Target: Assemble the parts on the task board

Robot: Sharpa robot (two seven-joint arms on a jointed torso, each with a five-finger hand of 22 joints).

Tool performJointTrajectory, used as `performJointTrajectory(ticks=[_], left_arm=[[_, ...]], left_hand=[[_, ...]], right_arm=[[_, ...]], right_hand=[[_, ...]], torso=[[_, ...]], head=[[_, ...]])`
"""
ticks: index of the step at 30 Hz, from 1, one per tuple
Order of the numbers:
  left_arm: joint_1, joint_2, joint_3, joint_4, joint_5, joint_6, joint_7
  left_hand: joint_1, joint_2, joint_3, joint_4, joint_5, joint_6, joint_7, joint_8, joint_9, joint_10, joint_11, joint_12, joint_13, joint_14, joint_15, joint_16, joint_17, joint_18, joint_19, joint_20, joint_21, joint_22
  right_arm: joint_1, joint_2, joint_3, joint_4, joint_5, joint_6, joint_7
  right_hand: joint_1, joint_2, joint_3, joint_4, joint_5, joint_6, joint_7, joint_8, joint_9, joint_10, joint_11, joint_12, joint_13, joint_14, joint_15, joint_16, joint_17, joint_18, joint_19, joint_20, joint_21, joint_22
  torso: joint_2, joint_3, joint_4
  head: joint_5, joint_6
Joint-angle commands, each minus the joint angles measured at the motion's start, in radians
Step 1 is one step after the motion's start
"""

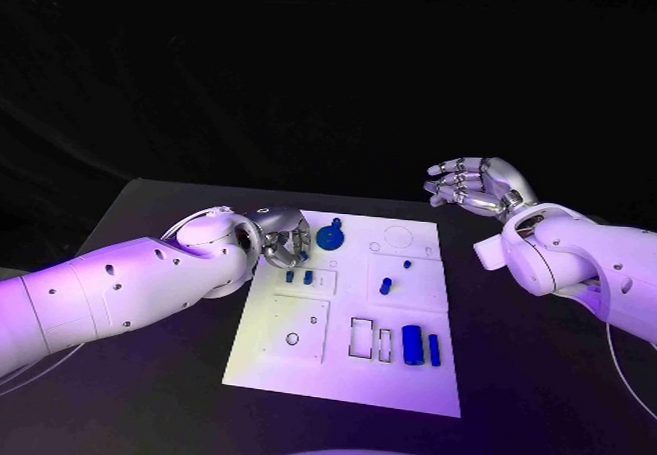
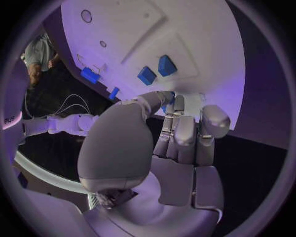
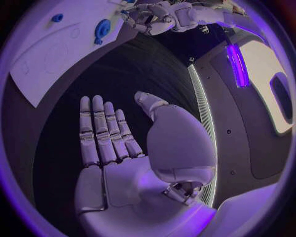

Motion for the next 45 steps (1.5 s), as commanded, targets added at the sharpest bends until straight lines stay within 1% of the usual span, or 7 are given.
performJointTrajectory(ticks=[1, 7, 20, 24, 36, 42, 45], left_arm=[[-0.001, 0.004, 0.000, 0.003, 0.007, 0.005, 0.004], [-0.001, 0.009, 0.000, 0.002, 0.010, 0.017, -0.004], [-0.001, 0.019, 0.000, -0.007, 0.010, 0.085, -0.055], [-0.001, 0.022, 0.000, -0.011, 0.010, 0.094, -0.063], [-0.001, 0.025, -0.002, -0.019, 0.015, 0.074, -0.053], [-0.001, 0.024, -0.002, -0.018, 0.014, 0.064, -0.054], [-0.002, 0.022, -0.002, -0.015, 0.002, 0.052, -0.066]], left_hand=[[-0.012, 0.000, -0.007, -0.001, -0.002, 0.010, 0.000, -0.006, 0.001, 0.009, -0.001, -0.005, -0.001, -0.003, -0.001, -0.004, -0.001, -0.019, 0.007, -0.001, 0.004, 0.000], [-0.012, 0.000, -0.007, -0.001, -0.002, 0.010, 0.000, -0.007, 0.001, 0.010, -0.001, -0.006, -0.001, -0.003, -0.001, -0.004, -0.004, -0.018, 0.006, -0.001, 0.003, -0.003], [-0.015, 0.000, -0.009, 0.000, -0.003, 0.010, 0.000, -0.009, 0.001, 0.010, -0.001, -0.010, -0.001, -0.005, -0.001, -0.006, -0.009, -0.018, 0.004, -0.001, 0.001, -0.006], [-0.016, -0.001, -0.011, 0.000, -0.004, 0.009, 0.000, -0.011, 0.001, 0.010, 0.000, -0.013, -0.001, -0.005, -0.001, -0.007, -0.010, -0.017, 0.002, -0.001, -0.001, -0.010], [-0.038, -0.008, -0.026, 0.010, -0.003, -0.006, 0.004, -0.033, -0.003, 0.000, 0.005, -0.042, -0.006, -0.009, 0.004, -0.004, 0.000, -0.013, -0.012, 0.002, -0.019, -0.036], [-0.045, -0.015, -0.031, 0.014, -0.001, -0.017, 0.006, -0.045, -0.006, -0.002, 0.008, -0.054, -0.007, -0.011, 0.006, -0.006, -0.004, -0.012, -0.016, 0.003, -0.024, -0.043], [-0.053, -0.032, -0.034, 0.014, 0.002, -0.050, 0.007, -0.076, -0.016, -0.013, 0.008, -0.075, -0.011, -0.015, 0.007, -0.006, -0.011, -0.009, -0.023, 0.005, -0.034, -0.057]], right_arm=[[0.000, 0.000, 0.000, 0.001, -0.007, 0.011, 0.011], [0.000, 0.000, 0.000, 0.001, -0.007, 0.012, 0.011], [0.000, -0.001, 0.000, 0.002, -0.007, 0.011, 0.011], [0.000, -0.002, 0.000, 0.003, -0.007, 0.011, 0.011], [0.000, -0.003, 0.000, 0.003, -0.007, 0.011, 0.011], [0.000, -0.003, 0.000, 0.003, -0.007, 0.011, 0.012], [0.000, -0.004, 0.000, 0.003, -0.007, 0.011, 0.013]], right_hand=[[0.002, 0.009, -0.006, 0.000, 0.003, -0.007, 0.087, 0.004, -0.001, -0.004, 0.000, 0.002, -0.001, -0.002, 0.003, -0.006, -0.001, 0.010, 0.004, 0.004, -0.006, -0.001], [0.002, 0.009, -0.006, 0.000, 0.003, -0.007, 0.087, 0.004, -0.001, -0.004, 0.000, 0.002, -0.001, -0.002, 0.003, -0.006, -0.001, 0.010, 0.004, 0.004, -0.006, -0.001], [0.002, 0.009, -0.006, 0.000, 0.003, -0.007, 0.087, 0.004, -0.001, -0.004, 0.000, 0.002, -0.001, -0.002, 0.003, -0.006, -0.001, 0.010, 0.004, 0.004, -0.006, -0.001], [0.002, 0.009, -0.006, 0.000, 0.003, -0.007, 0.087, 0.004, -0.001, -0.004, 0.000, 0.002, -0.001, -0.002, 0.003, -0.006, -0.001, 0.010, 0.004, 0.004, -0.006, -0.001], [0.003, 0.010, -0.009, 0.000, 0.003, -0.007, 0.087, 0.007, -0.003, -0.005, -0.001, 0.005, -0.006, -0.001, 0.003, -0.007, -0.003, 0.010, 0.006, 0.004, -0.008, -0.005], [0.004, 0.011, -0.009, -0.001, 0.003, -0.007, 0.087, 0.007, -0.003, -0.006, 0.000, 0.006, -0.006, -0.001, 0.003, -0.007, -0.003, 0.010, 0.006, 0.004, -0.008, -0.005], [0.004, 0.011, -0.010, -0.001, 0.003, -0.007, 0.087, 0.007, -0.003, -0.006, -0.001, 0.006, -0.006, -0.001, 0.003, -0.007, -0.003, 0.010, 0.006, 0.004, -0.009, -0.006]], torso=[[0.001, -0.0001, 0.0000], [0.000, -0.0001, 0.0003], [0.001, 0.0001, -0.0009], [0.001, 0.0001, -0.0008], [0.000, 0.0002, 0.0001], [-0.001, 0.0001, 0.0004], [-0.001, -0.0002, 0.0001]], head=[[0.000, 0.000], [0.000, 0.000], [-0.001, -0.001], [-0.001, -0.002], [-0.003, -0.003], [-0.003, -0.001], [-0.003, -0.001]])
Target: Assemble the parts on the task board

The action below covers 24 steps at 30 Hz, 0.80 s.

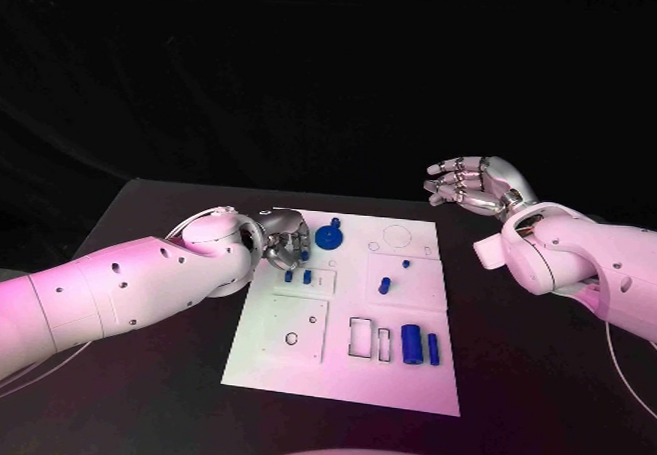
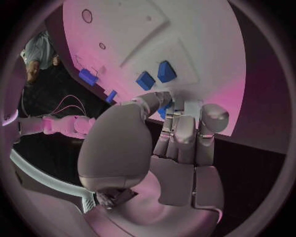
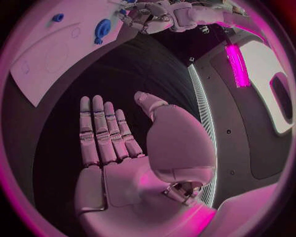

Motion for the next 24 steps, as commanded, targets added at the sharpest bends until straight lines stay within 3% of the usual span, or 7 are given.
performJointTrajectory(ticks=[1, 14, 19, 20, 24], left_arm=[[-0.002, 0.000, -0.001, 0.003, -0.010, 0.000, -0.021], [-0.004, -0.006, -0.001, 0.006, -0.023, -0.019, -0.043], [-0.005, -0.013, -0.001, 0.009, -0.030, -0.028, -0.047], [-0.006, -0.016, 0.000, 0.009, -0.031, -0.032, -0.047], [-0.006, -0.028, 0.003, 0.012, -0.029, -0.052, -0.039]], left_hand=[[-0.010, -0.011, -0.009, 0.000, 0.000, -0.019, 0.000, -0.019, -0.007, -0.009, 0.003, -0.013, -0.002, -0.009, 0.000, -0.002, -0.005, -0.009, -0.009, -0.003, -0.006, -0.007], [-0.019, -0.028, -0.020, 0.005, -0.001, -0.043, 0.002, -0.047, -0.016, -0.022, 0.005, -0.039, -0.006, -0.014, 0.002, -0.004, -0.011, -0.007, -0.014, -0.003, -0.016, -0.020], [-0.015, -0.031, -0.024, 0.004, 0.000, -0.067, 0.001, -0.067, -0.023, -0.024, 0.006, -0.048, -0.006, -0.018, 0.003, -0.007, -0.021, -0.005, -0.017, -0.003, -0.023, -0.030], [-0.013, -0.031, -0.027, 0.004, 0.000, -0.078, 0.001, -0.076, -0.027, -0.024, 0.007, -0.052, -0.005, -0.019, 0.003, -0.007, -0.022, -0.005, -0.017, -0.003, -0.024, -0.032], [-0.013, -0.031, -0.030, 0.004, 0.000, -0.082, 0.001, -0.080, -0.029, -0.024, 0.007, -0.054, -0.005, -0.019, 0.003, -0.007, -0.023, -0.005, -0.018, -0.003, -0.025, -0.033]], right_arm=[[0.000, 0.000, 0.000, 0.001, -0.007, 0.011, 0.013], [-0.001, 0.000, 0.000, -0.001, -0.023, 0.017, 0.011], [-0.001, 0.000, 0.000, -0.005, -0.073, 0.037, 0.006], [-0.001, -0.001, 0.000, -0.006, -0.093, 0.045, 0.003], [-0.002, -0.001, 0.000, -0.015, -0.187, 0.081, -0.020]], right_hand=[[0.000, 0.007, -0.004, -0.001, 0.003, -0.007, 0.087, 0.007, -0.001, -0.006, -0.001, 0.006, -0.002, -0.001, 0.003, -0.004, -0.001, 0.010, 0.006, 0.004, -0.004, -0.002], [0.002, 0.006, -0.004, -0.003, 0.002, -0.008, 0.087, 0.007, -0.002, -0.007, 0.000, 0.007, -0.004, -0.002, 0.004, -0.005, -0.002, 0.010, 0.006, 0.004, -0.005, -0.003], [0.025, 0.010, -0.002, -0.019, -0.026, 0.013, 0.084, 0.021, -0.003, -0.020, -0.001, 0.006, -0.018, -0.004, 0.004, -0.010, -0.007, 0.010, 0.008, 0.005, -0.010, -0.013], [0.047, 0.017, 0.011, -0.037, -0.054, 0.028, 0.079, 0.027, -0.005, -0.019, -0.006, 0.005, -0.026, 0.017, -0.002, -0.002, -0.006, 0.012, 0.024, 0.000, -0.004, -0.014], [0.095, 0.021, 0.049, -0.080, -0.076, 0.061, 0.060, 0.031, -0.014, 0.010, -0.027, 0.006, -0.044, 0.114, -0.035, 0.038, 0.006, 0.016, 0.097, -0.030, 0.039, 0.000]], torso=[[0.000, -0.0003, -0.0001], [0.001, -0.0008, -0.0002], [0.000, -0.0022, 0.0007], [-0.001, -0.0022, 0.0009], [-0.003, -0.0010, 0.0012]], head=[[0.000, 0.002], [0.000, 0.004], [-0.001, 0.005], [-0.001, 0.005], [0.000, 0.007]])
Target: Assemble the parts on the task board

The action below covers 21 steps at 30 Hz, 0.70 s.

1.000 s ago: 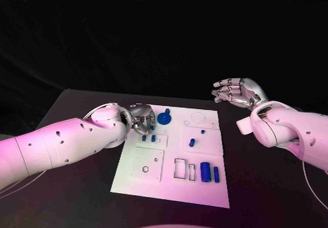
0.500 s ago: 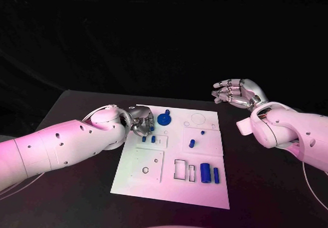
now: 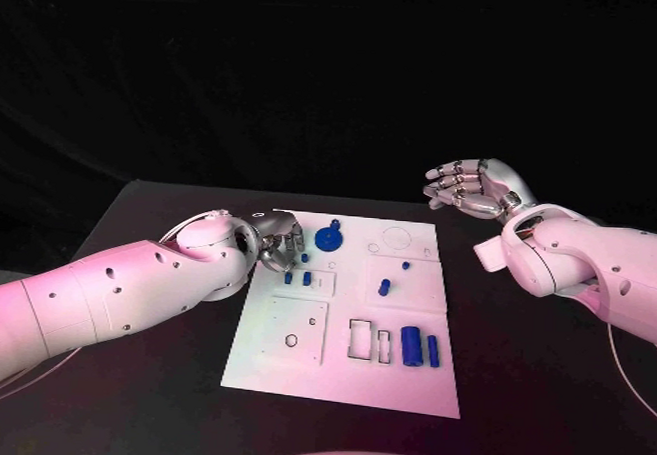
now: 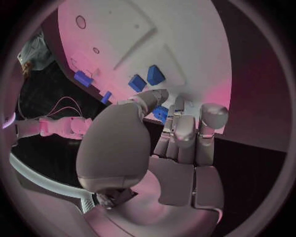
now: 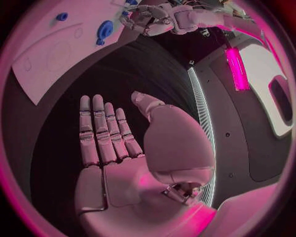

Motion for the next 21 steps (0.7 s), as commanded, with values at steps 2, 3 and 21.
performJointTrajectory(ticks=[2, 3, 21], left_arm=[[0.000, -0.016, 0.009, 0.005, 0.006, -0.043, 0.007], [0.000, -0.024, 0.013, 0.008, 0.024, -0.053, 0.017], [-0.002, -0.154, 0.047, 0.068, 1.056, -0.220, 0.487]], left_hand=[[0.002, -0.004, -0.006, 0.000, 0.001, -0.002, 0.005, -0.004, -0.001, -0.012, 0.001, -0.007, 0.000, -0.006, 0.000, 0.000, 0.007, -0.005, -0.007, 0.001, -0.007, -0.002], [0.008, 0.001, -0.002, 0.000, 0.002, 0.012, 0.009, 0.000, 0.001, -0.012, 0.002, -0.011, 0.000, -0.008, 0.001, -0.003, -0.005, -0.004, -0.009, 0.001, -0.011, -0.008], [0.033, 0.044, 0.021, -0.039, -0.005, 0.100, 0.032, 0.017, 0.014, 0.012, 0.024, -0.005, 0.012, -0.260, 0.020, -0.223, -0.397, 0.046, -0.244, 0.010, -0.220, -0.288]], right_arm=[[-0.001, 0.000, 0.000, -0.013, -0.191, 0.096, -0.041], [-0.002, -0.001, 0.000, -0.017, -0.235, 0.119, -0.057], [-0.029, -0.009, 0.000, 0.033, -0.874, 0.231, -0.318]], right_hand=[[0.032, 0.001, 0.035, -0.041, -0.017, 0.054, 0.035, 0.008, -0.009, 0.064, -0.037, -0.001, -0.021, 0.160, -0.046, 0.065, 0.030, 0.014, 0.119, -0.056, 0.093, 0.048], [0.038, 0.002, 0.046, -0.052, -0.017, 0.074, 0.026, 0.006, -0.014, 0.093, -0.047, -0.011, -0.028, 0.217, -0.067, 0.089, 0.044, 0.013, 0.156, -0.078, 0.136, 0.076], [-0.023, -0.024, 0.139, -0.097, -0.027, 0.225, -0.034, -0.058, -0.056, 0.365, -0.109, -0.225, -0.017, 0.472, -0.132, 0.702, 0.587, -0.041, 0.348, -0.142, 0.777, 0.627]], torso=[[-0.002, 0.0013, -0.0005], [-0.002, 0.0012, -0.0007], [-0.002, -0.0021, -0.0006]], head=[[0.001, 0.005], [0.001, 0.007], [-0.063, 0.017]])
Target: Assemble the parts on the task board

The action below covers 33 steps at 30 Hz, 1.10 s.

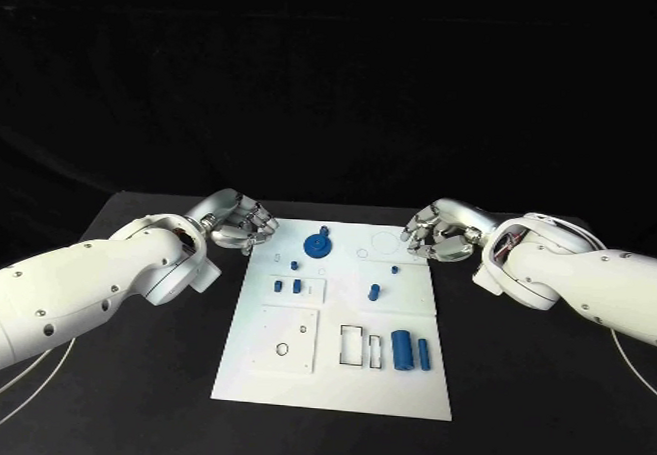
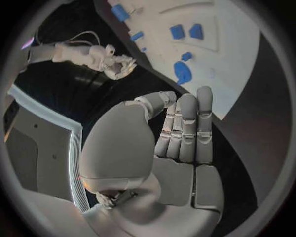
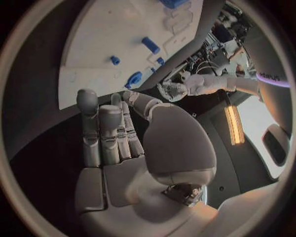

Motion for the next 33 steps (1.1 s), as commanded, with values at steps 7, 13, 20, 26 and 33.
performJointTrajectory(ticks=[7, 13, 20, 26, 33], left_arm=[[-0.014, -0.038, 0.001, 0.074, 0.558, -0.007, 0.296], [-0.024, -0.057, 0.001, 0.113, 0.611, -0.003, 0.330], [-0.029, -0.065, 0.001, 0.130, 0.611, -0.009, 0.348], [-0.029, -0.068, 0.001, 0.137, 0.611, -0.009, 0.350], [-0.030, -0.070, 0.001, 0.139, 0.611, -0.007, 0.343]], left_hand=[[-0.088, -0.010, -0.081, 0.047, -0.003, 0.015, -0.007, -0.006, 0.005, 0.072, -0.015, 0.012, 0.011, -0.009, -0.003, -0.006, -0.011, 0.015, -0.006, 0.003, -0.056, -0.038], [-0.093, -0.009, -0.087, 0.053, -0.004, 0.015, -0.008, -0.008, 0.005, 0.079, -0.016, 0.007, 0.011, -0.007, -0.004, -0.004, -0.012, 0.015, -0.001, 0.002, -0.063, -0.043], [-0.092, -0.013, -0.093, 0.053, -0.002, 0.006, -0.003, -0.015, 0.003, 0.076, -0.013, -0.005, 0.009, -0.007, -0.002, -0.004, -0.013, 0.014, 0.005, 0.002, -0.072, -0.050], [-0.091, -0.012, -0.093, 0.053, -0.001, 0.005, -0.002, -0.016, 0.003, 0.076, -0.012, -0.006, 0.009, -0.007, -0.002, -0.004, -0.013, 0.014, 0.006, 0.002, -0.074, -0.051], [-0.089, -0.011, -0.093, 0.052, -0.001, 0.005, -0.002, -0.017, 0.003, 0.075, -0.012, -0.008, 0.009, -0.007, -0.002, -0.004, -0.013, 0.014, 0.007, 0.002, -0.075, -0.052]], right_arm=[[-0.015, 0.014, 0.000, 0.028, -0.358, 0.027, -0.156], [-0.032, 0.029, 0.000, 0.038, -0.433, 0.019, -0.185], [-0.052, 0.052, 0.000, 0.037, -0.471, 0.015, -0.193], [-0.058, 0.061, 0.000, 0.039, -0.484, 0.008, -0.196], [-0.061, 0.071, 0.000, 0.036, -0.496, 0.012, -0.204]], right_hand=[[-0.012, -0.007, 0.018, 0.001, -0.019, 0.009, 0.007, -0.013, 0.000, 0.006, 0.007, -0.042, -0.002, 0.023, 0.009, 0.086, 0.078, -0.018, 0.023, 0.004, 0.085, 0.081], [-0.030, -0.026, 0.017, 0.009, -0.043, 0.005, 0.012, -0.022, -0.001, -0.012, 0.015, -0.072, -0.005, 0.032, 0.016, 0.144, 0.135, -0.030, 0.050, 0.010, 0.148, 0.138], [-0.030, -0.033, 0.024, 0.012, -0.048, 0.007, 0.013, -0.025, 0.001, -0.007, 0.017, -0.091, -0.003, 0.034, 0.019, 0.186, 0.172, -0.040, 0.075, 0.014, 0.207, 0.192], [-0.027, -0.034, 0.027, 0.012, -0.048, 0.009, 0.013, -0.026, 0.002, -0.002, 0.016, -0.097, -0.001, 0.035, 0.019, 0.202, 0.188, -0.043, 0.082, 0.015, 0.226, 0.210], [-0.024, -0.033, 0.031, 0.012, -0.048, 0.013, 0.012, -0.026, 0.003, 0.006, 0.015, -0.101, 0.001, 0.035, 0.019, 0.215, 0.199, -0.046, 0.087, 0.016, 0.241, 0.225]], torso=[[0.001, -0.0023, 0.0016], [0.002, -0.0009, 0.0019], [0.002, 0.0005, 0.0022], [0.003, 0.0003, -0.0005], [0.002, 0.0007, 0.0002]], head=[[-0.036, -0.001], [-0.035, -0.003], [-0.030, -0.010], [-0.025, -0.014], [-0.025, -0.016]])
